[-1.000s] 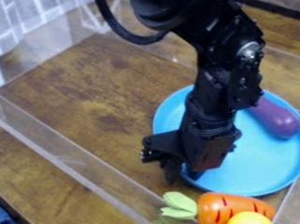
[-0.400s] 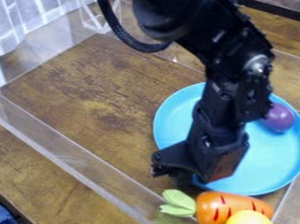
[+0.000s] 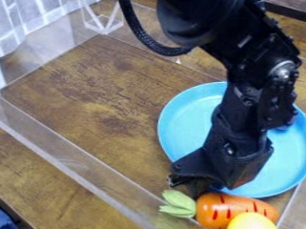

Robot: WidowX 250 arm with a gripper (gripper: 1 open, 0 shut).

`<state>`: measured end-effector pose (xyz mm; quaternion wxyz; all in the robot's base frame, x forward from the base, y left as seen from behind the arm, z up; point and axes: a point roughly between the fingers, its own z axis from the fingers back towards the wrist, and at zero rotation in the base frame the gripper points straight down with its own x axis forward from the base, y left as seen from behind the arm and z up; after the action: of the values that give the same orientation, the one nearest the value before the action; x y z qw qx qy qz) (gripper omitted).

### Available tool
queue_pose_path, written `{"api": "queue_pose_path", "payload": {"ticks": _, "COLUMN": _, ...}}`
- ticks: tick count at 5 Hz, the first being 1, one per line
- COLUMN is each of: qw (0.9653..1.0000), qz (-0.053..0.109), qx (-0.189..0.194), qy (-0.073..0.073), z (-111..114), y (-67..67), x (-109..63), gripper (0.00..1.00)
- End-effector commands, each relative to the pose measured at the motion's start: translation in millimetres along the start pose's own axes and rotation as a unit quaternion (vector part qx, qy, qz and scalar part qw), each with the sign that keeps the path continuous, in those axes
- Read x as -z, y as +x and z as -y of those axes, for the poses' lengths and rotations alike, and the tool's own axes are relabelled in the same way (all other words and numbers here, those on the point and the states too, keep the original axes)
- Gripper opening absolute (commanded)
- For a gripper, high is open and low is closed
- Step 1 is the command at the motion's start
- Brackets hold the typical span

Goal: Put the carrot on the blue tray

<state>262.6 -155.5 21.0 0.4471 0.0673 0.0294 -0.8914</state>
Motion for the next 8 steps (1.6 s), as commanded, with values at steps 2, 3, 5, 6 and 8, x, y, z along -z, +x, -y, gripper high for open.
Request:
{"api": "queue_pose_path", "payload": {"ticks": 2, "qw": 0.996, "qz": 0.018, "qx": 0.085, "qy": 0.023, "z": 10.2, "y": 43.9, "x": -4.0, "gripper": 0.0}}
{"api": "queue_pose_path", "payload": {"ticks": 3, "qw": 0.9969, "qz": 0.024, "qx": 0.071, "qy": 0.025, "z": 9.3, "y": 44.2, "x": -14.2, "gripper": 1.0}}
{"api": "queue_pose_path", "payload": {"ticks": 5, "qw": 0.9985, "qz": 0.021, "qx": 0.045, "qy": 0.023, "z": -8.0, "y": 9.5, "x": -41.1, "gripper": 0.0}}
{"api": "queue_pose_path", "payload": {"ticks": 6, "qw": 0.9987, "qz": 0.022, "qx": 0.039, "qy": 0.023, "z": -2.7, "y": 5.8, "x": -24.7, "gripper": 1.0}}
{"api": "queue_pose_path", "payload": {"ticks": 8, "qw": 0.9977, "qz": 0.026, "qx": 0.058, "qy": 0.026, "z": 8.3, "y": -1.3, "x": -4.1, "gripper": 1.0}}
